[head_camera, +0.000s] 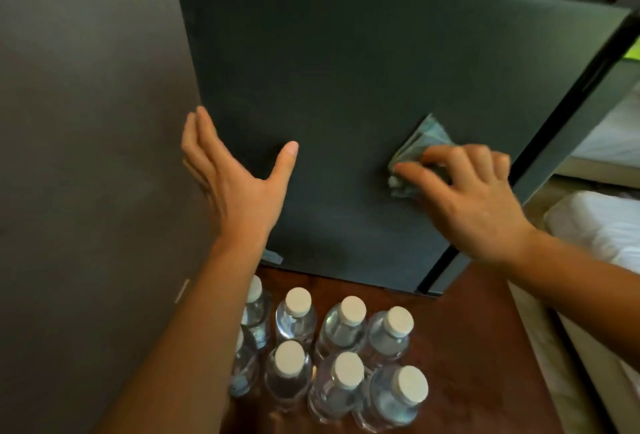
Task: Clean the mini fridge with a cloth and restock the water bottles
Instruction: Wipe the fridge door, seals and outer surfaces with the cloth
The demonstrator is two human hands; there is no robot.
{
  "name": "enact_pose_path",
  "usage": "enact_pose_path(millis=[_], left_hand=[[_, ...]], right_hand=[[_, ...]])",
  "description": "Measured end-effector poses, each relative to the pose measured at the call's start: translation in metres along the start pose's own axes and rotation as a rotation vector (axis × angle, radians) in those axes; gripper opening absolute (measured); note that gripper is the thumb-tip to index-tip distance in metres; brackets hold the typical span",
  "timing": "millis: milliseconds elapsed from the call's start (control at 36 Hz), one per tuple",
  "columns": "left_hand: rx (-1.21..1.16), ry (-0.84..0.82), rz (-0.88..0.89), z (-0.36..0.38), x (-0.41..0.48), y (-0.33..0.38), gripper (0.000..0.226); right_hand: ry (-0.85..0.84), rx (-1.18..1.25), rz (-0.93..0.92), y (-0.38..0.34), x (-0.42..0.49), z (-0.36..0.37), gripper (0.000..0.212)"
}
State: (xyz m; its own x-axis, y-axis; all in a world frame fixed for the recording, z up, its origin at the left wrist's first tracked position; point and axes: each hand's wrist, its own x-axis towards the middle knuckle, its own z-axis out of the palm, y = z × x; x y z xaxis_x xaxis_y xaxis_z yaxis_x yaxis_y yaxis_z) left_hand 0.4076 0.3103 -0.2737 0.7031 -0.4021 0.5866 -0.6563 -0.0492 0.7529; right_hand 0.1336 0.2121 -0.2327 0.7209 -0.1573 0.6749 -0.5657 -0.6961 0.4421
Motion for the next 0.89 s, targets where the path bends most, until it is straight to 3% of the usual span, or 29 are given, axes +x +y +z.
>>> enact_pose_path(millis=[83, 139, 278, 361, 500, 583, 722, 806, 889], left_hand=[[0.178, -0.010, 0.239, 0.012, -0.012, 0.026, 0.095], [0.265, -0.052, 0.400, 0.024, -0.017, 0.042, 0.083], [0.303, -0.088, 0.599, 0.053, -0.025, 0.080, 0.068], [0.304, -0.091, 0.597, 0.065, -0.029, 0.097, 0.067], [0.342, -0.069, 0.553, 0.074, -0.033, 0.098, 0.067], [0.356, -0.057, 0.541, 0.076, -0.037, 0.097, 0.067], [0.327, -0.048, 0.479, 0.078, -0.044, 0.103, 0.065], [0.297, -0.045, 0.467, 0.075, -0.047, 0.104, 0.063], [0.287, -0.044, 0.477, 0.068, -0.046, 0.099, 0.061]], right_hand=[[0.083, 0.026, 0.099, 0.011, 0.004, -0.004, 0.029], [0.106, 0.017, 0.073, 0.010, -0.005, 0.000, 0.028], [-0.076, -0.005, -0.124, 0.018, -0.048, 0.008, 0.032], [-0.092, 0.010, -0.128, 0.026, -0.053, 0.004, 0.035], [0.071, 0.079, 0.034, 0.032, -0.030, 0.005, 0.030], [0.062, 0.061, -0.090, 0.026, -0.043, 0.013, 0.027], [-0.145, 0.038, -0.314, 0.019, -0.062, 0.016, 0.045], [-0.159, 0.020, -0.293, 0.020, -0.055, 0.011, 0.046], [-0.044, 0.056, -0.161, 0.016, -0.032, 0.008, 0.030]])
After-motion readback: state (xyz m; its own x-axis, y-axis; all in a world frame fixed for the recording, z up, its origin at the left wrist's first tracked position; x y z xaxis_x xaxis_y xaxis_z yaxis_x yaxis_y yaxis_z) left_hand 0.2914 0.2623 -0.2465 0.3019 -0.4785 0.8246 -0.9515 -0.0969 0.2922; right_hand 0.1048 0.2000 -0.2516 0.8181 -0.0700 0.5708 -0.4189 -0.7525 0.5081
